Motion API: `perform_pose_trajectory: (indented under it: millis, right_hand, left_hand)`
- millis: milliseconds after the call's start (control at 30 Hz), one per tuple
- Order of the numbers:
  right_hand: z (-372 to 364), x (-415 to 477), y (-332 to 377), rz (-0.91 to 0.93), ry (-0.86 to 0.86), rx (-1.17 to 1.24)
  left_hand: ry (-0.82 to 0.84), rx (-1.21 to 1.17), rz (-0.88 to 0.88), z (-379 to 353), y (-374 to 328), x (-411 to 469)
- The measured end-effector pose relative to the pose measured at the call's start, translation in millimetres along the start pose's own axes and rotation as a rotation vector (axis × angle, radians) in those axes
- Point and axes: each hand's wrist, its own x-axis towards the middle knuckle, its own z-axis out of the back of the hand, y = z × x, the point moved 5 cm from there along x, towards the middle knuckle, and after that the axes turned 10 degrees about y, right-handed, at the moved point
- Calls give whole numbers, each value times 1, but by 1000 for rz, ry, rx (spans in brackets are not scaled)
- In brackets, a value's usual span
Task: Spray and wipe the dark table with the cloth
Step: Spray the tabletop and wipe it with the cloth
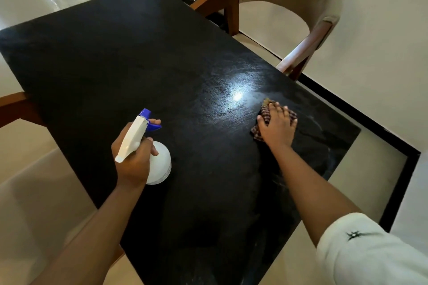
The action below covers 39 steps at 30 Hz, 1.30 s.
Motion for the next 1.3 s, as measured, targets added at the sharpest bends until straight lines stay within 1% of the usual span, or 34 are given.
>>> perform_pose_trajectory:
  millis: [33, 67, 100, 133, 200, 267, 300, 333, 367, 400, 467, 500, 567, 600, 633, 667, 700, 733, 833, 867, 900, 933, 967, 1000, 1100, 1167, 1200, 1233, 1267, 1300]
  right_hand:
    - [-1, -2, 5, -30, -1, 10]
    - [-2, -7, 17, -22, -2, 12]
    - [-6, -14, 32, 30, 6, 5]
    - [-12, -24, 51, 122, 26, -9]
    - [-27, -53, 86, 372, 108, -54]
    - [-39, -84, 106, 587, 193, -118]
    - [-41, -94, 105, 650, 204, -141]
    - [-39, -97, 99, 675, 194, -139]
    - [-35, -94, 87, 656, 170, -122]
    - [-30, -86, 71, 597, 125, -102]
    - [-16, -62, 29, 386, 11, -46]
    - [-9, -50, 7, 258, -15, -17]
    - [0, -37, -22, 27, 5, 36]
    - [0, -35, -26, -40, 25, 55]
    - [-1, -37, -22, -63, 41, 63]
    - [-2, -42, -13, -36, 44, 57]
    - [-4, -47, 0, 39, 41, 43]
    - [-7, -53, 16, 151, 49, 23]
    - [-24, -68, 58, 558, 175, -92]
    - [-27, -64, 64, 663, 207, -119]
    - [-25, -55, 66, 733, 214, -133]
    - [-23, -42, 65, 760, 197, -134]
    - [-19, -23, 58, 733, 170, -115]
    - [-14, -4, 47, 658, 130, -90]
    - [6, 49, 9, 311, 23, -24]
    - [14, 61, 4, 160, 26, 20]
    - [14, 59, 9, 141, 33, 33]
    - [12, 53, 18, 171, 48, 41]
    - [7, 45, 30, 254, 70, 36]
    - [2, 35, 43, 375, 101, 16]
  left_hand:
    - [-4, 3, 0, -1, -1, -1]
    - [-11, 2, 0, -2, -2, -2]
    - [-12, -4, 1, -2, -4, -2]
    - [-12, -9, 2, -3, -6, -2]
    - [-23, -7, 16, -3, -7, -4]
    - [-38, 0, 20, -3, -7, -5]
    - [-43, 0, 22, -4, -7, -6]
    - [-43, 0, 26, -4, -6, -5]
    - [-42, 0, 34, -4, -5, -5]
    - [-39, 3, 40, -4, -5, -4]
    - [-32, -1, 33, -4, -4, -4]
    - [-35, -11, 36, -4, -5, -5]
    - [-40, -9, 38, -4, -8, -5]
    - [-32, -3, 37, -5, -10, -4]
    - [-19, 5, 37, -7, -12, -4]
    - [-7, 19, 39, -8, -13, -5]
    - [3, 29, 45, -10, -15, -4]
    - [14, 47, 60, -12, -14, -2]
    - [37, 99, 101, -20, -5, 3]
    - [42, 110, 109, -23, -4, 4]
    - [41, 121, 114, -25, -4, 6]
    - [44, 134, 119, -27, -6, 8]
    - [46, 155, 126, -31, -8, 10]
    - [53, 175, 130, -34, -11, 12]
    - [99, 229, 120, -49, -29, 17]
    - [118, 214, 187, -58, -31, 22]
    - [114, 177, 226, -61, -31, 24]
    - [107, 134, 257, -64, -32, 26]
    - [99, 78, 285, -67, -33, 28]
    - [90, 35, 319, -71, -33, 30]
